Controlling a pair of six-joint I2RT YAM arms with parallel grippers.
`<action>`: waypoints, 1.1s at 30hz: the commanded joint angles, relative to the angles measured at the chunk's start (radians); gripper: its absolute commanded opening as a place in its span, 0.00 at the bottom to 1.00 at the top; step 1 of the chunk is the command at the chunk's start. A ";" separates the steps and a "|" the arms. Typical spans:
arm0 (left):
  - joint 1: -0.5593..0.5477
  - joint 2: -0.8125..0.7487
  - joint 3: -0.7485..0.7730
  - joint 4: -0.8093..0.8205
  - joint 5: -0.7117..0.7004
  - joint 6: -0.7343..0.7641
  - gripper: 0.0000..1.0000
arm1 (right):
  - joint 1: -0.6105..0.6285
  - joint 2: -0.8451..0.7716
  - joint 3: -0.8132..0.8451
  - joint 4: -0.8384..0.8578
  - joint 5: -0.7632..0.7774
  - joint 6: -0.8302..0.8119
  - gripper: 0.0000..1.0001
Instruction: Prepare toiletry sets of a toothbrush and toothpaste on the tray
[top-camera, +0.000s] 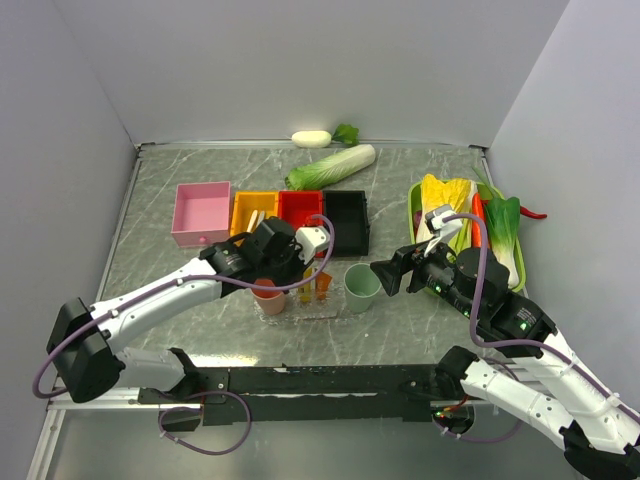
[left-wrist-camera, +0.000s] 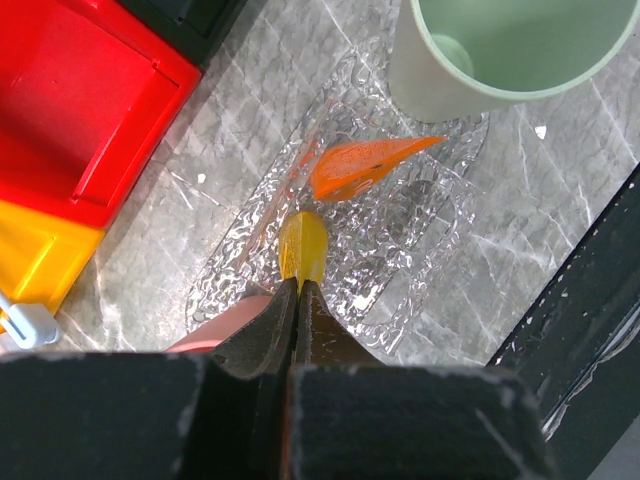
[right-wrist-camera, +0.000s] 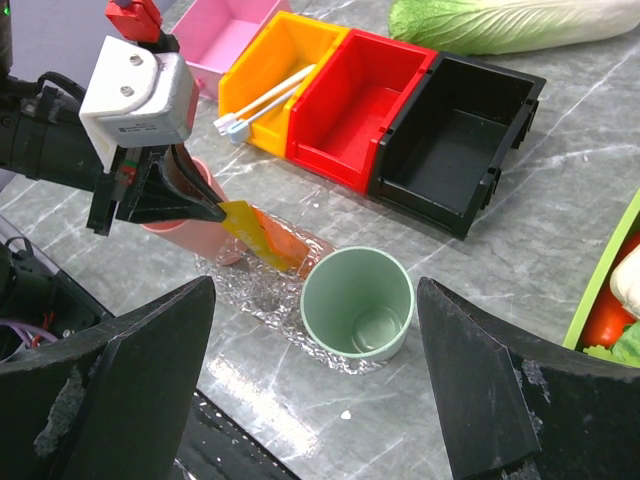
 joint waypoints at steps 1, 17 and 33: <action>-0.006 0.007 0.004 0.045 -0.016 0.005 0.01 | -0.003 -0.019 -0.007 0.007 0.012 -0.012 0.89; -0.006 0.025 0.027 0.036 -0.036 -0.020 0.38 | -0.003 -0.019 -0.004 0.002 0.014 -0.012 0.91; -0.006 -0.047 0.027 0.037 -0.045 -0.020 0.79 | 0.000 -0.020 -0.004 -0.001 0.015 -0.009 0.92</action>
